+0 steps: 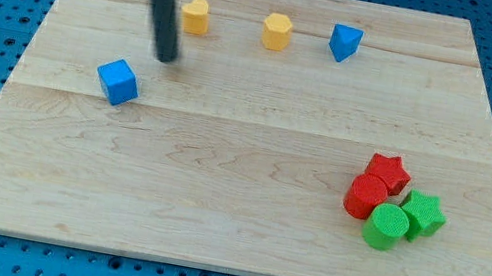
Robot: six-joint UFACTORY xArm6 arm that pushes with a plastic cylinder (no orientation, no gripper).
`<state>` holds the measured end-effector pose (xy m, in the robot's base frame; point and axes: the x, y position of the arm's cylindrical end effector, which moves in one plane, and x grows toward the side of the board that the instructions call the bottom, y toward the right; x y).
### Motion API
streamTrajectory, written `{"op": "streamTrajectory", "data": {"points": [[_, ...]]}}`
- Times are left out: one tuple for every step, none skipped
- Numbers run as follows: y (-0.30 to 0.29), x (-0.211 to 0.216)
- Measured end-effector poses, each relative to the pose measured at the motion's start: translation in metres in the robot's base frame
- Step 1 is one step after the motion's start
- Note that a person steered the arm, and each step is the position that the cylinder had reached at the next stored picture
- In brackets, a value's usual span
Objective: Place the cube left to the yellow heart
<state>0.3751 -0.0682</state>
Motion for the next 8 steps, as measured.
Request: {"op": "streamTrajectory", "data": {"points": [[0.045,0.088],[-0.022,0.116],[-0.085,0.086],[-0.1,0.022],[-0.144,-0.03],[-0.121,-0.001],[-0.156,-0.006],[-0.187,-0.026]]}}
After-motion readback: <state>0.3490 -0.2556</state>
